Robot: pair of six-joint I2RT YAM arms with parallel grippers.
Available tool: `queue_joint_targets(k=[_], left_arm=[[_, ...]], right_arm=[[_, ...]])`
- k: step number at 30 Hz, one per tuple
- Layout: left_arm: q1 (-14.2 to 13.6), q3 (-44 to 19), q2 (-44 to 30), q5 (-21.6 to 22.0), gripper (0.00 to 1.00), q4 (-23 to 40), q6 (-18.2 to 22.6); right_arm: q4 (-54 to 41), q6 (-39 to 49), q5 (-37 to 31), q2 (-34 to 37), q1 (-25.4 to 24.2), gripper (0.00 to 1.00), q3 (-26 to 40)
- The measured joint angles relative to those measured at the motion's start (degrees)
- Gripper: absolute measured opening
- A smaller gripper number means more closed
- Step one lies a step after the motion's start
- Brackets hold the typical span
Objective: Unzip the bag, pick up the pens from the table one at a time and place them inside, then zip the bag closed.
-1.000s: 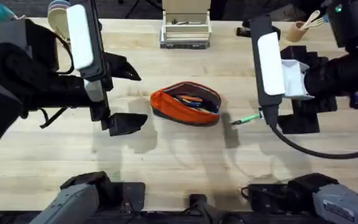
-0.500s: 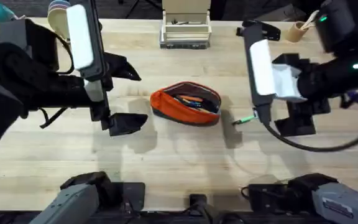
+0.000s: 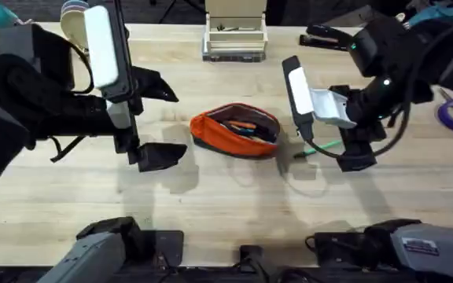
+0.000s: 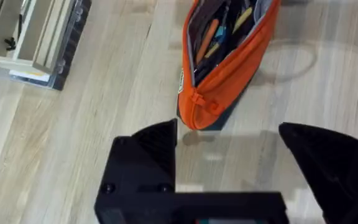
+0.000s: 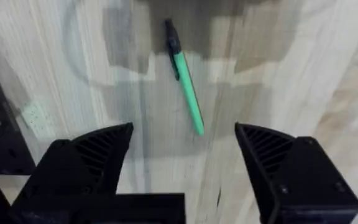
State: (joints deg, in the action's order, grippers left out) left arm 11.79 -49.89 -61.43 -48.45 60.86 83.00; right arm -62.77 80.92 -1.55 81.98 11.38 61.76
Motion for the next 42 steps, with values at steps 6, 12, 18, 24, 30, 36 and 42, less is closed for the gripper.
queue_joint_targets(k=[6, 12, 18, 24, 30, 36, 42], left_arm=[[0.0, 0.0, 0.0, 0.0, 0.993, 0.0, 0.0], [0.0, 0.0, 0.0, 0.0, 0.993, 0.0, 0.0], [0.0, 0.0, 0.0, 0.0, 0.993, 0.0, 0.0], [0.0, 0.0, 0.0, 0.0, 0.993, 0.0, 0.0], [0.0, 0.0, 0.0, 0.0, 0.993, 0.0, 0.0], [0.0, 0.0, 0.0, 0.0, 0.993, 0.0, 0.0], [0.0, 0.0, 0.0, 0.0, 0.993, 0.0, 0.0]], right_arm=[[1.2, 0.6, 0.4, 3.3, 0.0, 0.997, 0.0], [3.1, 1.0, 1.6, 7.0, 0.0, 0.996, 0.0], [4.1, 1.0, 2.7, 10.0, -0.1, 0.996, -0.1], [10.2, 0.5, 2.9, 10.6, -1.2, 0.997, -4.0], [15.2, 0.3, 3.0, 8.2, -1.5, 0.996, -8.4], [16.1, 0.2, 3.4, 7.2, -1.5, 0.626, -9.5], [16.5, 0.1, 3.6, 7.2, -1.5, 0.17, -9.5]])
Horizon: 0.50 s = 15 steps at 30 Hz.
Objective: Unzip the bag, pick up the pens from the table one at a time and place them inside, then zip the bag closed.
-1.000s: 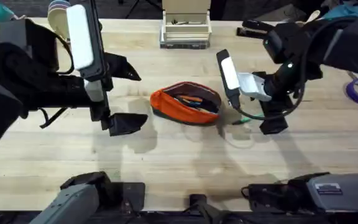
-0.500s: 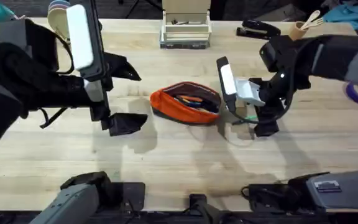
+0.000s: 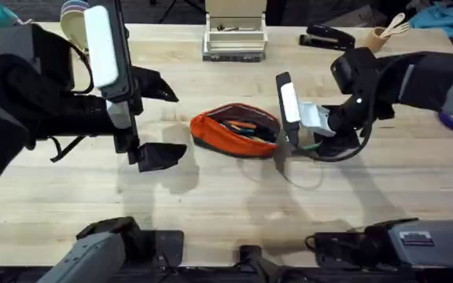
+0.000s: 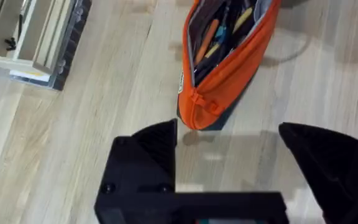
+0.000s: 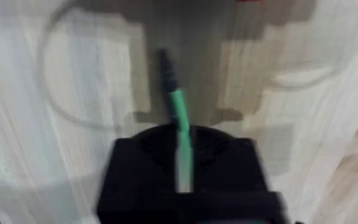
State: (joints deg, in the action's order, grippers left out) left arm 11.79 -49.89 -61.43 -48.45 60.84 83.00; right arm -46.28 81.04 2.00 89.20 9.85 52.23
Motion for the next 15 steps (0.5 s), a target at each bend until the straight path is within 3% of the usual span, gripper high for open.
queue_joint_targets(k=[1, 2, 15], left_arm=[[0.0, 0.0, 0.0, 0.0, 0.993, 0.0, 0.0], [0.0, 0.0, 0.0, 0.0, 0.993, 0.0, 0.0], [0.0, 0.0, 0.0, 0.0, 0.993, 0.0, 0.0]], right_arm=[[0.1, 0.0, 0.0, 0.0, 0.0, 0.071, 0.1], [0.0, 0.0, 0.0, 0.0, 0.0, 0.048, 0.1], [-3.9, -1.2, -0.8, -0.1, 0.0, 0.031, 1.3]])
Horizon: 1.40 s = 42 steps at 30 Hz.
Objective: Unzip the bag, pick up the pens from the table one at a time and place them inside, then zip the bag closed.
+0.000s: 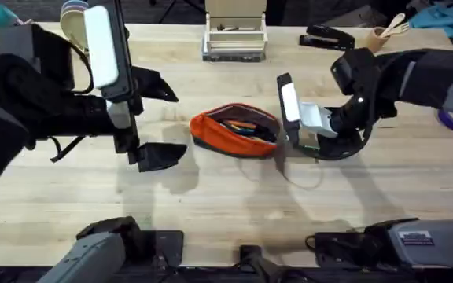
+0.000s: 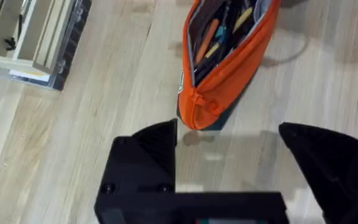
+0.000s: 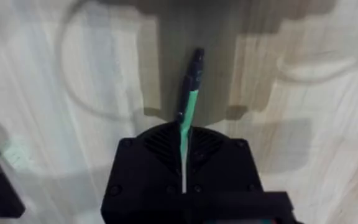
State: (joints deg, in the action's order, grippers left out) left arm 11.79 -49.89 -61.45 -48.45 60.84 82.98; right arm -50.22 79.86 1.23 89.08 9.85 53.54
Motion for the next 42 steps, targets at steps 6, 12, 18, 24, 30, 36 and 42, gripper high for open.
queue_joint_targets(k=[6, 12, 18, 24, 30, 36, 42], left_arm=[[0.0, 0.0, 0.0, 0.0, 0.993, 0.0, 0.0], [0.0, 0.0, 0.0, 0.0, 0.993, 0.0, 0.0], [0.0, 0.0, 0.0, 0.0, 0.993, 0.0, 0.0], [0.0, 0.0, 0.0, 0.0, 0.993, 0.0, 0.0], [0.0, 0.0, 0.0, 0.0, 0.993, 0.0, 0.0], [0.0, 0.0, 0.0, 0.0, 0.993, 0.0, 0.0], [0.0, 0.0, 0.0, 0.0, 0.993, 0.0, 0.0]], right_arm=[[-3.9, -1.1, -0.3, -2.8, 0.0, 0.03, 3.7], [-4.8, -4.9, -0.3, -8.7, 0.7, 0.03, 6.5], [-6.6, -6.9, -0.3, -14.2, 5.2, 0.031, 6.6], [-6.9, -10.0, -0.3, -18.1, 10.1, 0.032, 6.6], [-7.0, -16.5, -0.3, -19.4, 14.8, 0.032, 6.6], [-6.2, -18.9, 0.0, -19.4, 19.5, 0.032, 6.6], [-2.4, -19.7, 0.8, -19.3, 22.0, 0.032, 6.6]])
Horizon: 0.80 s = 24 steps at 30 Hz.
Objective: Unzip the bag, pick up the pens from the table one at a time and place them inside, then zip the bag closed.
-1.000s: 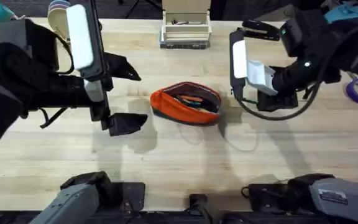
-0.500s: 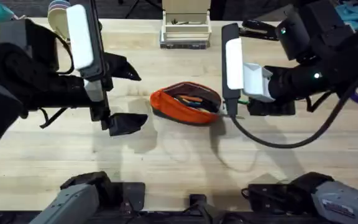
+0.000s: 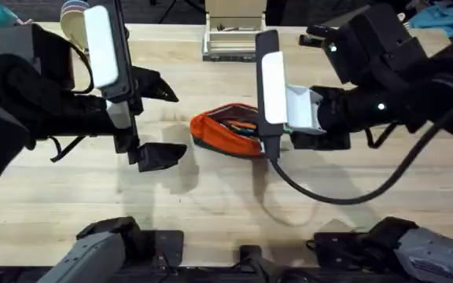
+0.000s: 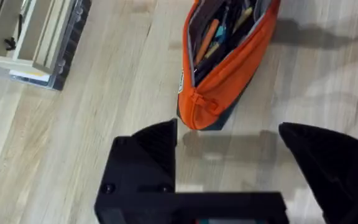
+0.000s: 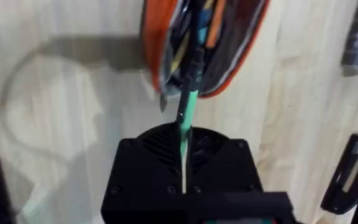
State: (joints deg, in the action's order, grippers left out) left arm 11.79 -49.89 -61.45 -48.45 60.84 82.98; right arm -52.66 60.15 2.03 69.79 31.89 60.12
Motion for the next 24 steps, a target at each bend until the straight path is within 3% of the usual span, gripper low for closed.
queue_joint_targets(k=[24], left_arm=[[0.0, 0.0, 0.0, 0.0, 0.993, 0.0, 0.0]], right_arm=[[18.5, -12.9, 4.4, 10.9, 5.1, 0.032, 0.0]])
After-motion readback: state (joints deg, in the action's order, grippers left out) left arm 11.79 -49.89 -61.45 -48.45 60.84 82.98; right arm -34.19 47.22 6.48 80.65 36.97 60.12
